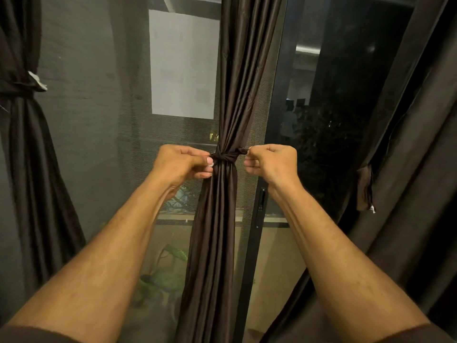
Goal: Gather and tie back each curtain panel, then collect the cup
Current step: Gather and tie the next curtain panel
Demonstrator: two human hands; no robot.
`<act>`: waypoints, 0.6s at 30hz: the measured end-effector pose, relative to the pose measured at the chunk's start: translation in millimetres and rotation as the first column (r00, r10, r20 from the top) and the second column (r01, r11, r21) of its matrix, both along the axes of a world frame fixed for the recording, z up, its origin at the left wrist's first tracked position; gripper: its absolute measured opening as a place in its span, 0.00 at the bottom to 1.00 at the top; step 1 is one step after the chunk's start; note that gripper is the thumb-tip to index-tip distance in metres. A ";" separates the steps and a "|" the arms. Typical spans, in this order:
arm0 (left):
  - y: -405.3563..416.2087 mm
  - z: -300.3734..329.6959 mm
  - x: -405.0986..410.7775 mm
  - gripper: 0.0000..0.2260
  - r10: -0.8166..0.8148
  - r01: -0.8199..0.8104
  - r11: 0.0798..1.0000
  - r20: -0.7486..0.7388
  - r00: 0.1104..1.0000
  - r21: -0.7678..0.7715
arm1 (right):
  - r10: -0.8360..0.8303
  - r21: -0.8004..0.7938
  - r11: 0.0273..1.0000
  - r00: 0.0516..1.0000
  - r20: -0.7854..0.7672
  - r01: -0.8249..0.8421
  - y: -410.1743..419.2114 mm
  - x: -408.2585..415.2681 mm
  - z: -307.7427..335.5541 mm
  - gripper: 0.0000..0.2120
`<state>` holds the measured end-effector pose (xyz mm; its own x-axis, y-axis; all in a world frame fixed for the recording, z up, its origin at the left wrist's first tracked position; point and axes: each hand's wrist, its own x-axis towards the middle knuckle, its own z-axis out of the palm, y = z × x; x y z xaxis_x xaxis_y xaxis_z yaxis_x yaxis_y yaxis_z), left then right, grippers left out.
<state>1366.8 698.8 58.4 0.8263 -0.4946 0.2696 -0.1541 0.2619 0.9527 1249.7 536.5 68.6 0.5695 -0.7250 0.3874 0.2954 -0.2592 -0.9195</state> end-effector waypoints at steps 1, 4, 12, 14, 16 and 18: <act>-1.4 -1.1 -1.7 0.07 0.008 -0.008 1.000 0.009 1.000 0.000 | -0.006 -0.008 1.000 1.000 0.002 0.006 1.0 -0.6 0.5 0.08; -9.7 -5.3 -9.6 0.05 0.026 -0.027 1.000 0.091 0.995 0.007 | -0.034 -0.039 0.999 0.999 0.000 0.034 0.9 -4.4 1.8 0.07; -67.5 -18.5 -50.1 0.13 -0.003 0.004 1.000 0.219 0.976 -0.003 | -0.038 -0.100 0.994 0.999 0.010 0.038 -30.6 -39.2 1.4 0.07; -91.3 -18.9 -63.0 0.10 -0.068 0.059 0.997 0.274 0.959 0.041 | -0.095 -0.151 0.984 0.995 0.022 0.097 -46.8 -54.3 1.9 0.07; -121.5 -18.2 -75.6 0.07 -0.116 0.106 0.993 0.282 0.952 0.049 | -0.143 -0.174 0.973 0.989 0.047 0.149 -68.3 -74.1 3.9 0.07; -154.3 -16.9 -85.0 0.06 -0.129 0.118 0.991 0.290 0.948 0.056 | -0.191 -0.182 0.963 0.980 0.061 0.199 -93.0 -94.4 6.0 0.08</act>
